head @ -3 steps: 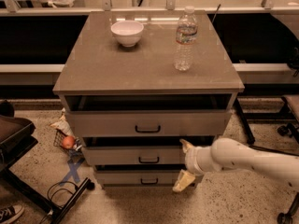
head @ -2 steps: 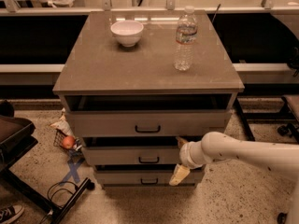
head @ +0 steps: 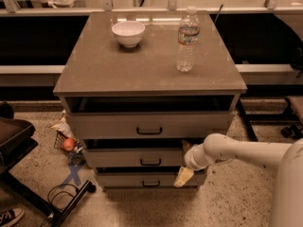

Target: Open middle drawer

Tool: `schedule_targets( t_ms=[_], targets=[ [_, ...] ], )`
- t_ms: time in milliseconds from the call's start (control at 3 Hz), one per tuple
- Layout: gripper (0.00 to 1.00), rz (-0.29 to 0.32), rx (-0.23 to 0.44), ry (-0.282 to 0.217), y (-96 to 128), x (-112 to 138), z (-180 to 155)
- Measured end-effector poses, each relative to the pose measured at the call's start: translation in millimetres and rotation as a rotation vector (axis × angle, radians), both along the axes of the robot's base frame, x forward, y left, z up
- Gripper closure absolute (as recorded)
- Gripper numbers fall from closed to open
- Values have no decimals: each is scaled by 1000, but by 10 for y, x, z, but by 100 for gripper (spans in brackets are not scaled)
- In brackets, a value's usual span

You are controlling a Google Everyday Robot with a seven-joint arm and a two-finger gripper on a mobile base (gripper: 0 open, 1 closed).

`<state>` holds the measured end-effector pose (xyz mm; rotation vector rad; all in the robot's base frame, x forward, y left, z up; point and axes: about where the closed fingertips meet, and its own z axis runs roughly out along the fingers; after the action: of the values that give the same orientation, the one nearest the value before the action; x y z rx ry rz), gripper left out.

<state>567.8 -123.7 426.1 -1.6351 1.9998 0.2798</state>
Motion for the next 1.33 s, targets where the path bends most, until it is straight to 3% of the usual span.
schedule_targets(
  t_ms=[667, 1000, 1333],
  targets=[
    [46, -14, -30, 17, -53, 10, -86],
    [70, -73, -94, -18, -271, -96, 180],
    [100, -56, -118, 3, -322, -367, 299]
  ],
)
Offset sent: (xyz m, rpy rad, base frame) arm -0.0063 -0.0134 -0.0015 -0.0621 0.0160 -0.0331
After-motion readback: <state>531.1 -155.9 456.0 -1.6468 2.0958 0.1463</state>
